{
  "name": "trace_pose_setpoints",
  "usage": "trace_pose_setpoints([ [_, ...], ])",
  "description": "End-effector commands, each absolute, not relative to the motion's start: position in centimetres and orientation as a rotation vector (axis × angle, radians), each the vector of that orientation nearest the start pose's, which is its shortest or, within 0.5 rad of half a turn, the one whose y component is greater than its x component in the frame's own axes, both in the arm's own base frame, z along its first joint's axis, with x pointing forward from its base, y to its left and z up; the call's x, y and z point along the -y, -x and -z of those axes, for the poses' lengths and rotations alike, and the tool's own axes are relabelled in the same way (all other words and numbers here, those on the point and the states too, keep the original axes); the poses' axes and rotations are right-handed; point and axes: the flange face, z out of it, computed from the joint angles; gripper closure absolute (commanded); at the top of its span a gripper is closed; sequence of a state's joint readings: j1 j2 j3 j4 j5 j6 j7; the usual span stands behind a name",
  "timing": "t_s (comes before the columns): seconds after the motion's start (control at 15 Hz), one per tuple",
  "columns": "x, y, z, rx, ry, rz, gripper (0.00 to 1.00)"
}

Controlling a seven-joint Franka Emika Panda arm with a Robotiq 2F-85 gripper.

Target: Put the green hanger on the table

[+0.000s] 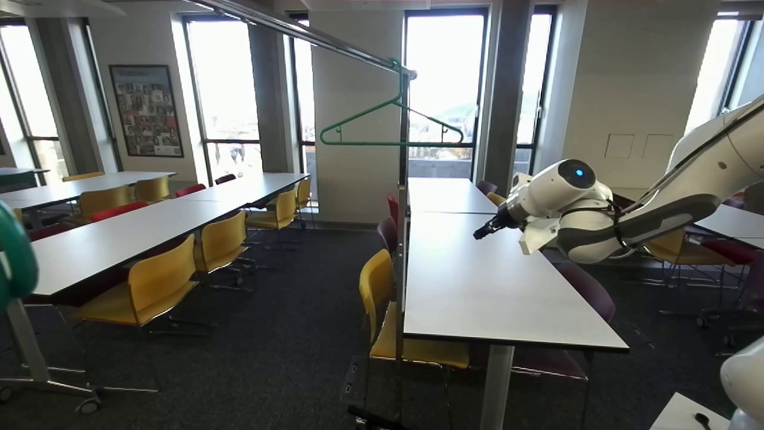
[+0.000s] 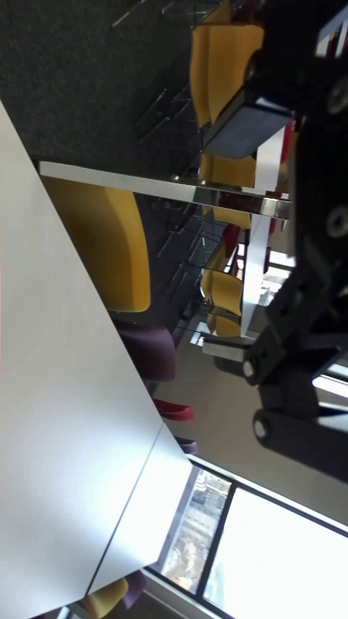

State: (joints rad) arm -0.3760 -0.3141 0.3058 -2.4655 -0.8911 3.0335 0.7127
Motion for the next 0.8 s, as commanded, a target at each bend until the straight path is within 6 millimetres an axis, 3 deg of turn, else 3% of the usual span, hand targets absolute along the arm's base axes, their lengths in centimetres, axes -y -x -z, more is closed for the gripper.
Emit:
trace_pose_setpoints([
  [0.0,-4.0,-47.2,-51.2,0.221,3.036,1.711,0.00],
  [0.07,-4.1,-47.2,-52.0,0.190,3.026,1.771,0.00],
  [0.13,-3.8,-47.6,-49.8,0.192,3.050,1.634,0.00],
  [0.33,-4.2,-47.5,-51.2,0.177,3.039,1.722,0.00],
  [0.67,-4.3,-47.4,-51.3,0.179,3.040,1.728,0.00],
  [0.73,-4.0,-47.3,-52.5,0.203,3.025,1.794,0.00],
])
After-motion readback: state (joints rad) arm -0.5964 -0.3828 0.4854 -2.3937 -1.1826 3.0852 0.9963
